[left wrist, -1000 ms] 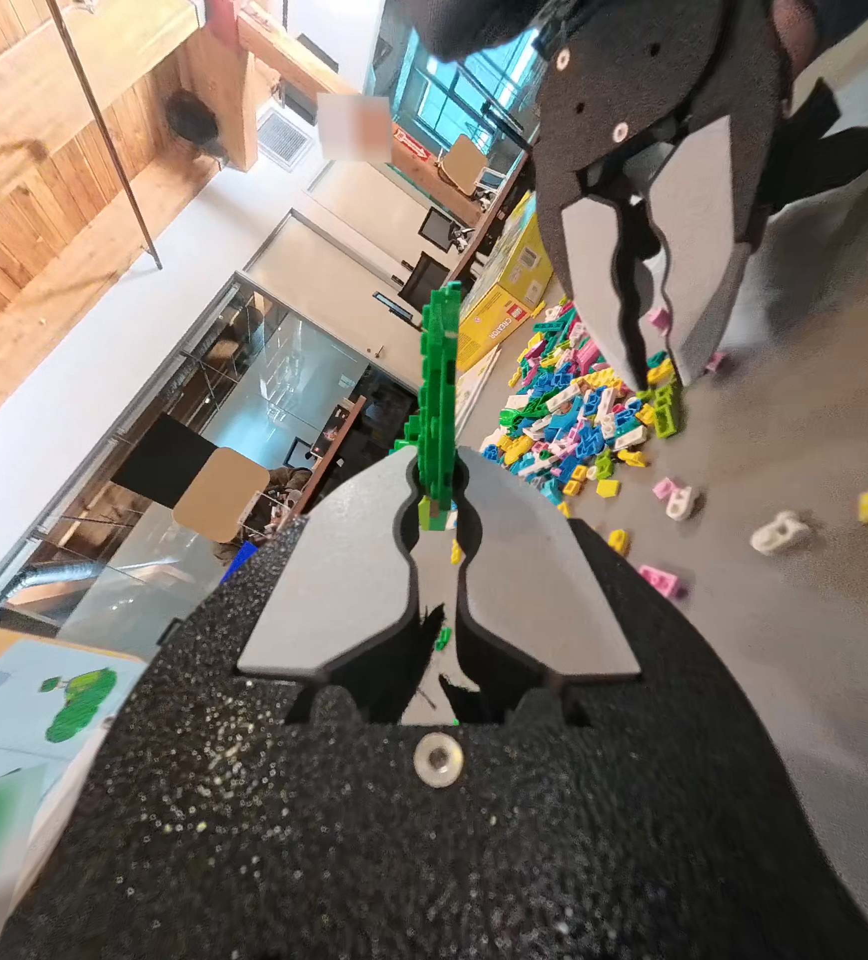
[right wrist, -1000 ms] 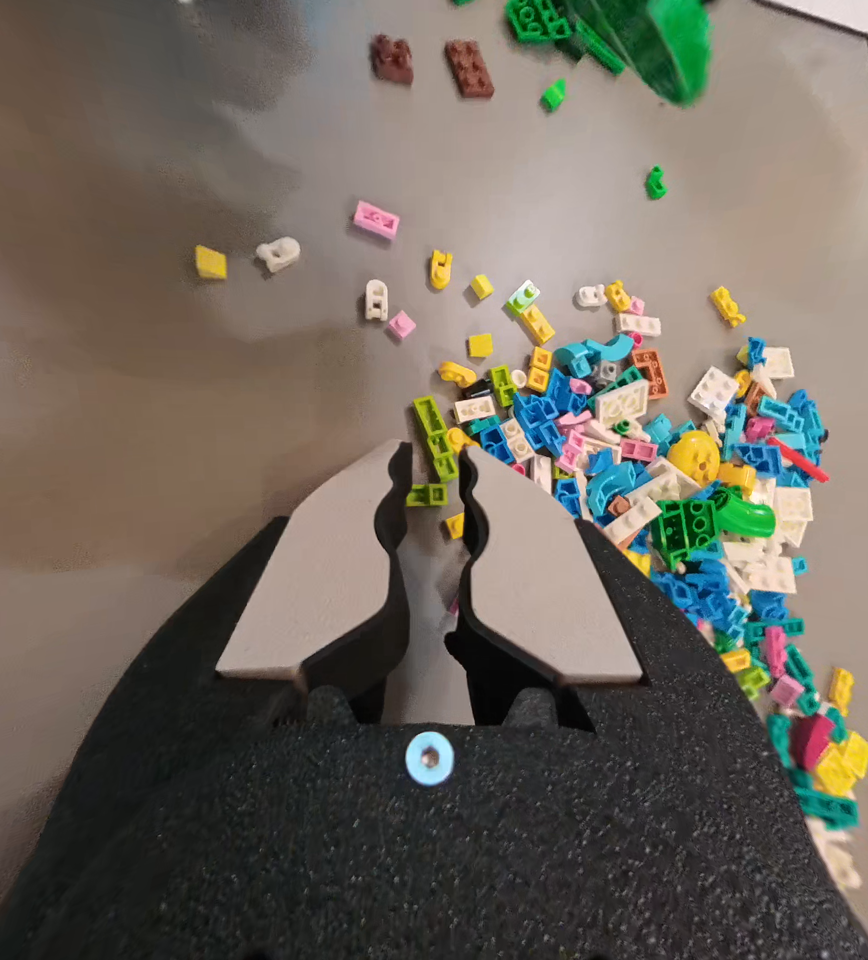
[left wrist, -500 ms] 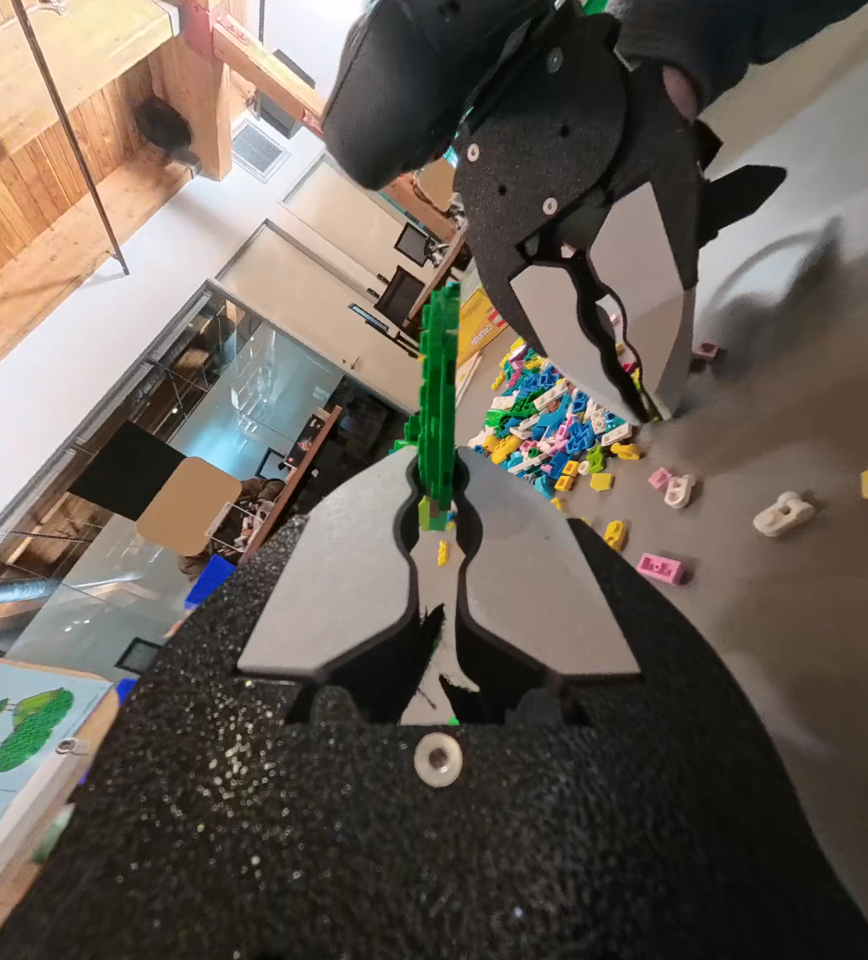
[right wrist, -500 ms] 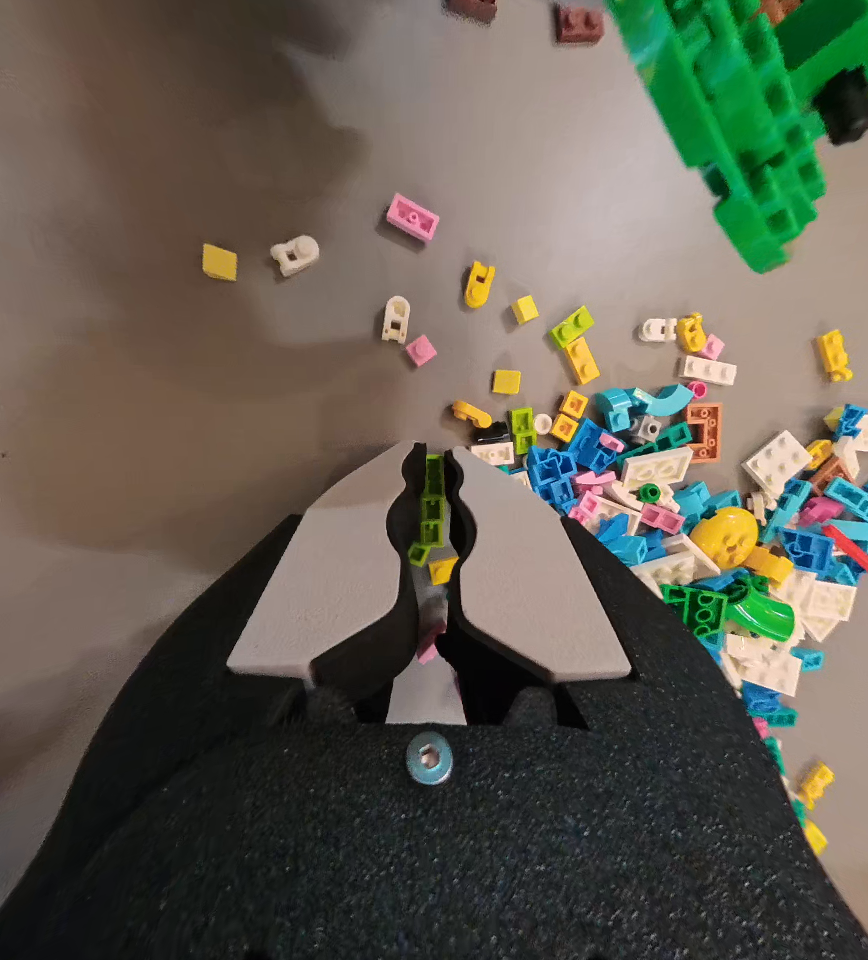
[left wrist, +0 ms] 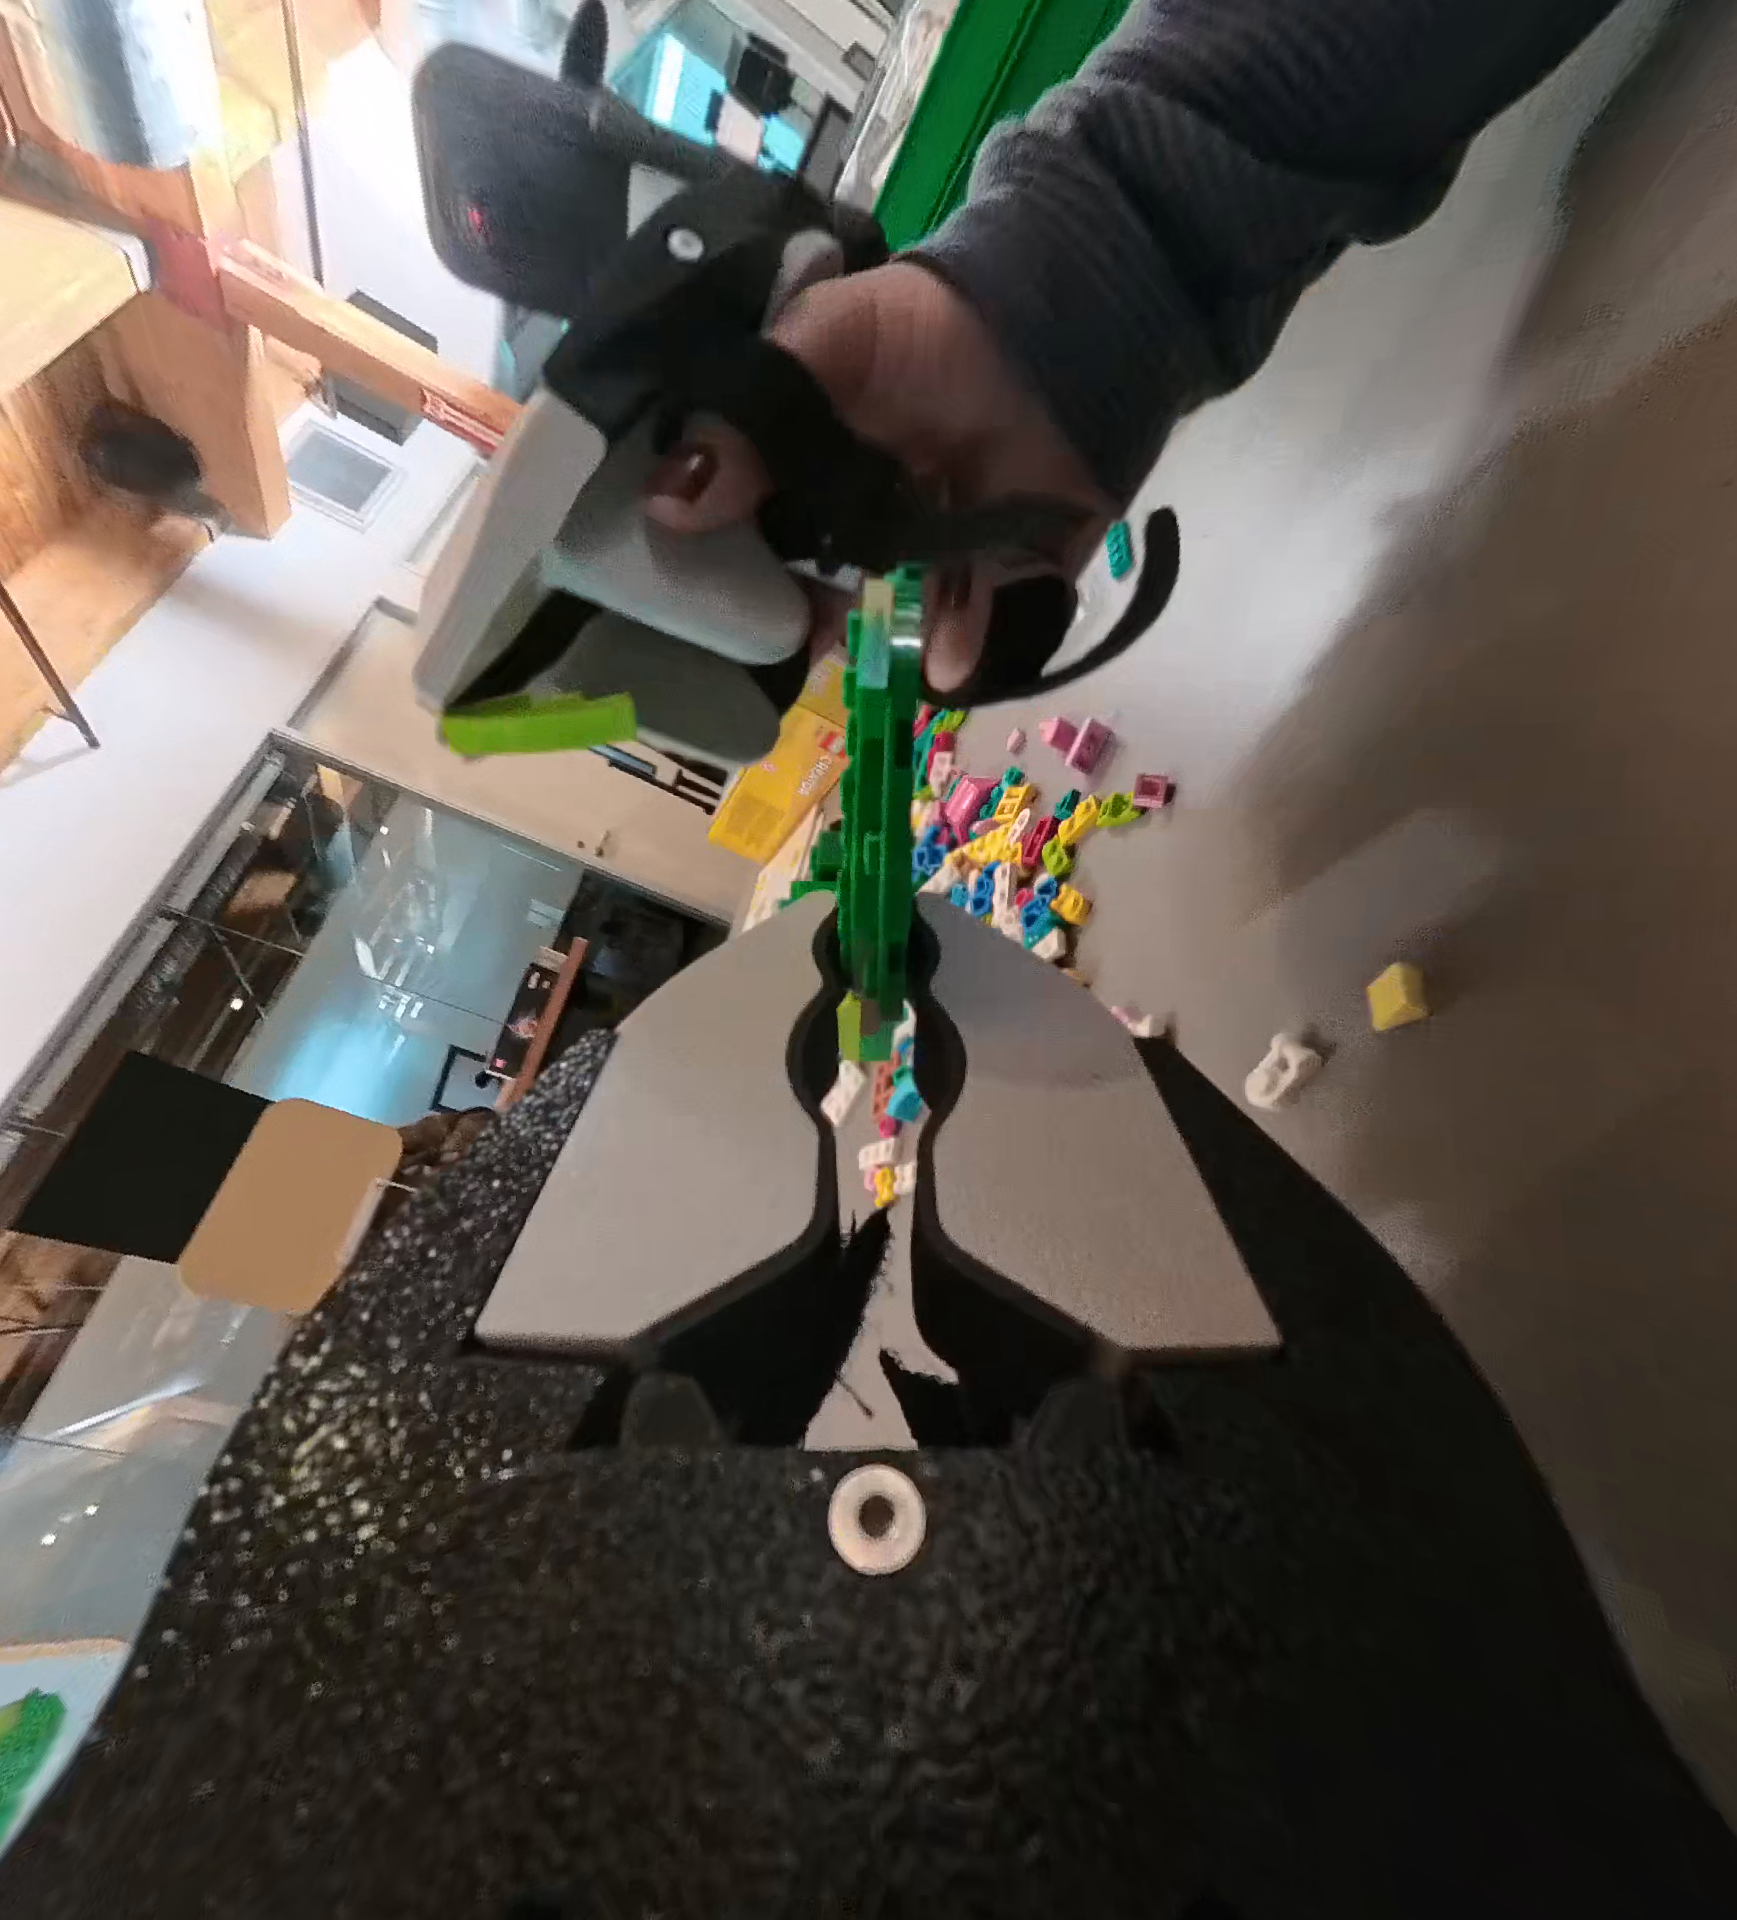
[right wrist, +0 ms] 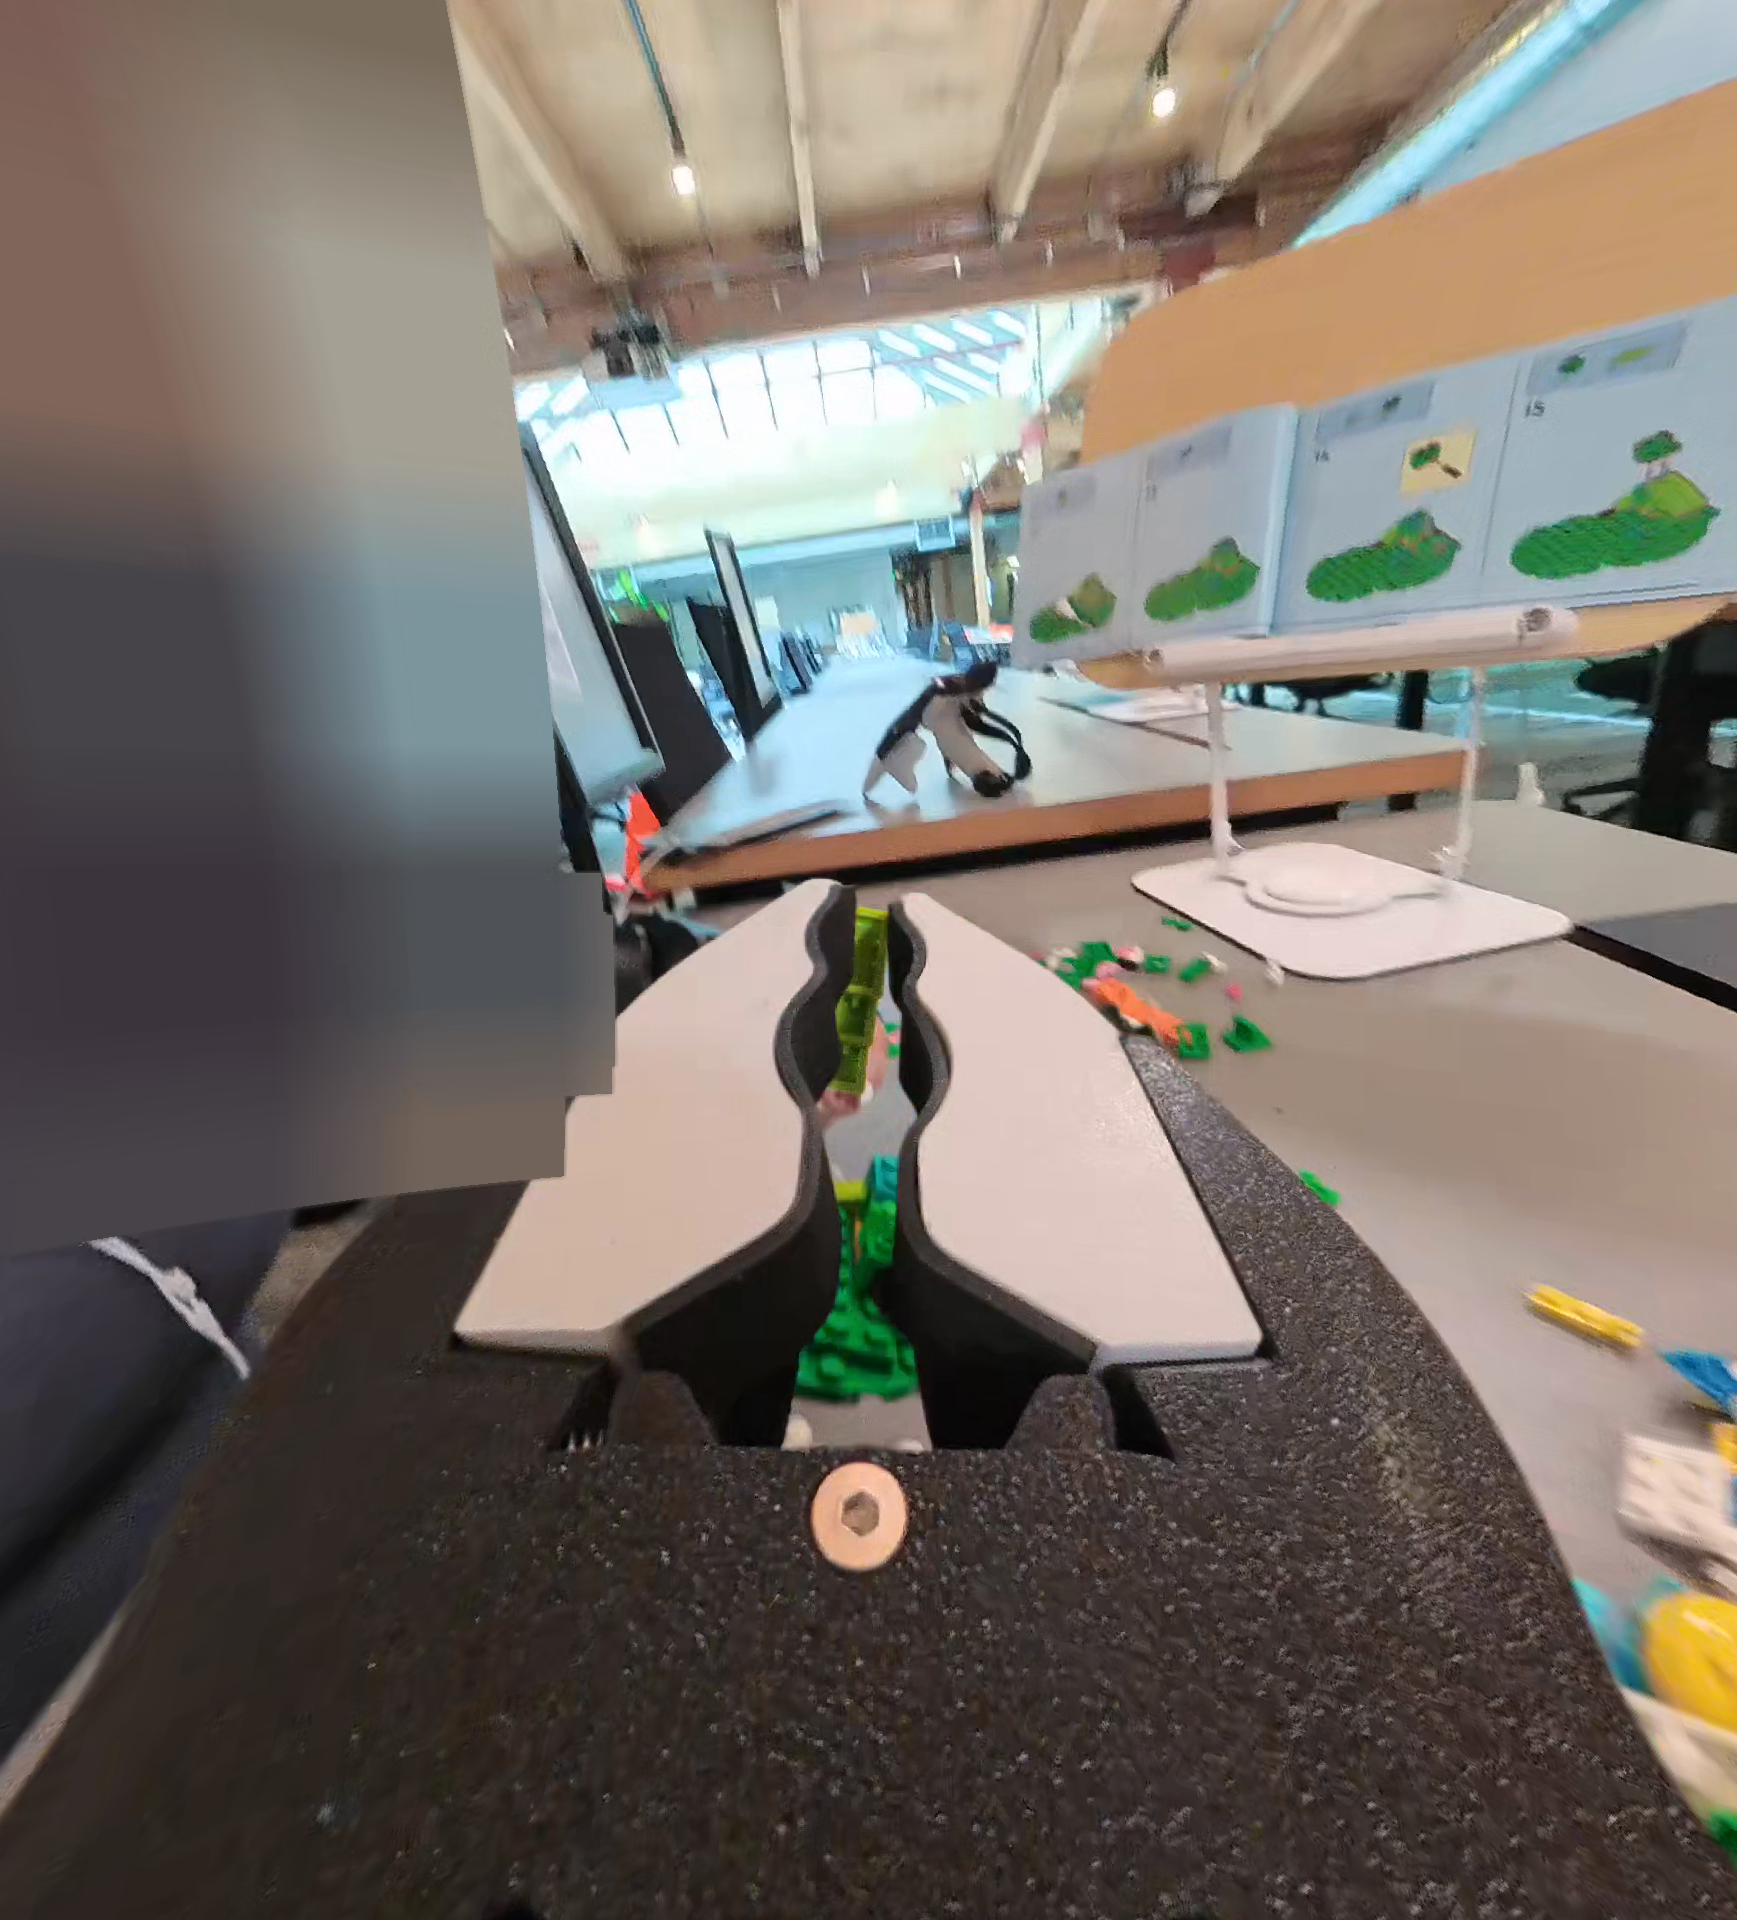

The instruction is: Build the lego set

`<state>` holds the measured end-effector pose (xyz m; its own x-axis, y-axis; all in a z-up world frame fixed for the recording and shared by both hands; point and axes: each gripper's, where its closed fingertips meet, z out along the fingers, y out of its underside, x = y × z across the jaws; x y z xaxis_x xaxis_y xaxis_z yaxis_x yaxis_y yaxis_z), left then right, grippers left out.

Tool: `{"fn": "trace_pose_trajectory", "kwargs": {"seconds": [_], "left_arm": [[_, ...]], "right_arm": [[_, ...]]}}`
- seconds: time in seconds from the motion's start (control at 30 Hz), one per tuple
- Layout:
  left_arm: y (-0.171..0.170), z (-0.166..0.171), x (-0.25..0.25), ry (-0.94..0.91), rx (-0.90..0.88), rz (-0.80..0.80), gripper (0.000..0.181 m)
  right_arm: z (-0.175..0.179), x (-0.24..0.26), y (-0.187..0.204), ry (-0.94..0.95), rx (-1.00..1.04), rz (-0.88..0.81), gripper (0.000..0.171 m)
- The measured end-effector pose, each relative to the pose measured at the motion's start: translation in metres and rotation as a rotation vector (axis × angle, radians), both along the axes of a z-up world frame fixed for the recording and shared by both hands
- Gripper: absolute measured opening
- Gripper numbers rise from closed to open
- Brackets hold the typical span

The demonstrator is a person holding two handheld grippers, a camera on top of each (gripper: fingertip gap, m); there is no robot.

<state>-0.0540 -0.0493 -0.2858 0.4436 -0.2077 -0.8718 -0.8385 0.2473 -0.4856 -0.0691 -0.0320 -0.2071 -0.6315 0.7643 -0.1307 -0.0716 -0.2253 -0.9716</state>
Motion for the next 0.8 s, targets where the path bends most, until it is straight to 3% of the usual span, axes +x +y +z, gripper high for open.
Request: {"fn": "trace_pose_trajectory", "kwargs": {"seconds": [0.13, 0.5, 0.8], "left_arm": [[-0.004, 0.011, 0.003, -0.007, 0.060, 0.017, 0.008], [-0.014, 0.016, 0.007, 0.001, 0.105, -0.041, 0.008], [-0.018, 0.020, 0.012, -0.038, 0.121, -0.076, 0.008]], "right_arm": [[0.004, -0.003, -0.013, 0.021, -0.081, 0.048, 0.005], [-0.017, -0.002, -0.007, -0.153, 0.050, 0.040, 0.005], [-0.012, 0.005, -0.015, -0.144, -0.083, 0.134, 0.005]]}}
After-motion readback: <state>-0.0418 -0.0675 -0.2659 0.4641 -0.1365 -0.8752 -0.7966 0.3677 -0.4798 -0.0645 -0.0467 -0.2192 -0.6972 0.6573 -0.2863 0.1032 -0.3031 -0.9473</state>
